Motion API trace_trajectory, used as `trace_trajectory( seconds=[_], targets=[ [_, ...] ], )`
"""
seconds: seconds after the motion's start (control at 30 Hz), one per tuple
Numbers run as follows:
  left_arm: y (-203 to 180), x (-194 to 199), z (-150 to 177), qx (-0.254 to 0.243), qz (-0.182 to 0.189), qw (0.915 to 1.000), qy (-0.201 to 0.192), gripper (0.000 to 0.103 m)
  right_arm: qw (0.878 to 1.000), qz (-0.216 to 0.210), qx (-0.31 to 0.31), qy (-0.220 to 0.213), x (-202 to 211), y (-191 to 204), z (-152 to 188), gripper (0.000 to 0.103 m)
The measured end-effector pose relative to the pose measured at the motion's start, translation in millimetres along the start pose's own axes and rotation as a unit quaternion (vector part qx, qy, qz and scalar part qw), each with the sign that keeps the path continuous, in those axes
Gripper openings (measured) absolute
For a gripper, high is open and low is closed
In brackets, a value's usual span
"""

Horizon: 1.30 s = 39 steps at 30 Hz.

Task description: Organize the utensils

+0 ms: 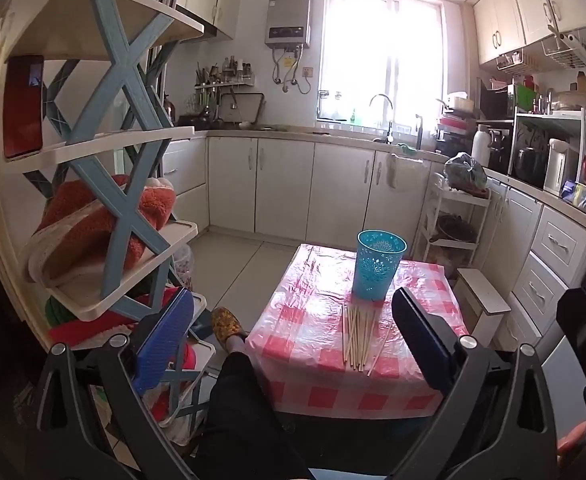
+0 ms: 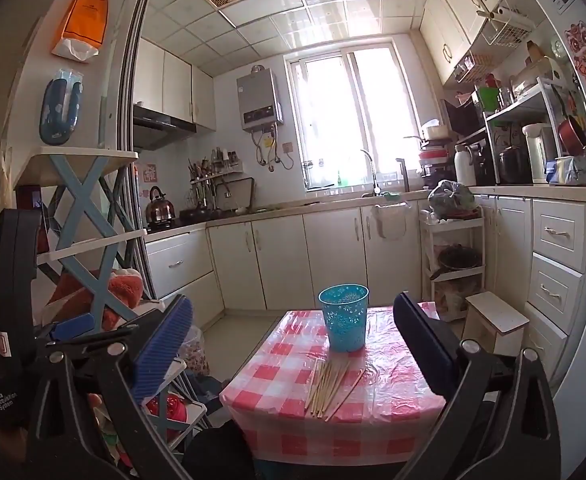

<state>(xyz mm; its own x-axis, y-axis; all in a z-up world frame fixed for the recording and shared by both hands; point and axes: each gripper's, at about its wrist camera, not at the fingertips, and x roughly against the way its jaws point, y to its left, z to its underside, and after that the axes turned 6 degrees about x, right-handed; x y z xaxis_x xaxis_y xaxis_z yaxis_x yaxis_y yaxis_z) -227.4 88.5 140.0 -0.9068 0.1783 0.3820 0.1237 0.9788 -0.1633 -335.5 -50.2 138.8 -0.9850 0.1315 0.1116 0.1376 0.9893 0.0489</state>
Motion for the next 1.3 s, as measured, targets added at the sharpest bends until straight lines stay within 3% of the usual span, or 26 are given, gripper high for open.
trace_trajectory(
  seconds=[0.23, 0.67, 0.87, 1.3],
  targets=[
    [4, 15, -2, 0.007, 0.002, 0.9998, -0.02, 0.095, 1.0, -0.009, 0.003, -0.029, 6, 13, -10, 0.096],
    [6, 28, 1, 0.006, 0.001, 0.9993, -0.038, 0.095, 0.999, -0.011, 0.013, -0.027, 16, 15, -4, 0.096],
    [1, 26, 5, -0.012, -0.021, 0.9991, -0.035, 0.095, 1.0, -0.006, 0.019, -0.022, 19, 15, -1, 0.096],
    [-5, 24, 9, -0.021, -0.023, 0.9991, -0.026, 0.095, 1.0, -0.008, -0.005, -0.03, 24, 9, -3, 0.096]
  ],
)
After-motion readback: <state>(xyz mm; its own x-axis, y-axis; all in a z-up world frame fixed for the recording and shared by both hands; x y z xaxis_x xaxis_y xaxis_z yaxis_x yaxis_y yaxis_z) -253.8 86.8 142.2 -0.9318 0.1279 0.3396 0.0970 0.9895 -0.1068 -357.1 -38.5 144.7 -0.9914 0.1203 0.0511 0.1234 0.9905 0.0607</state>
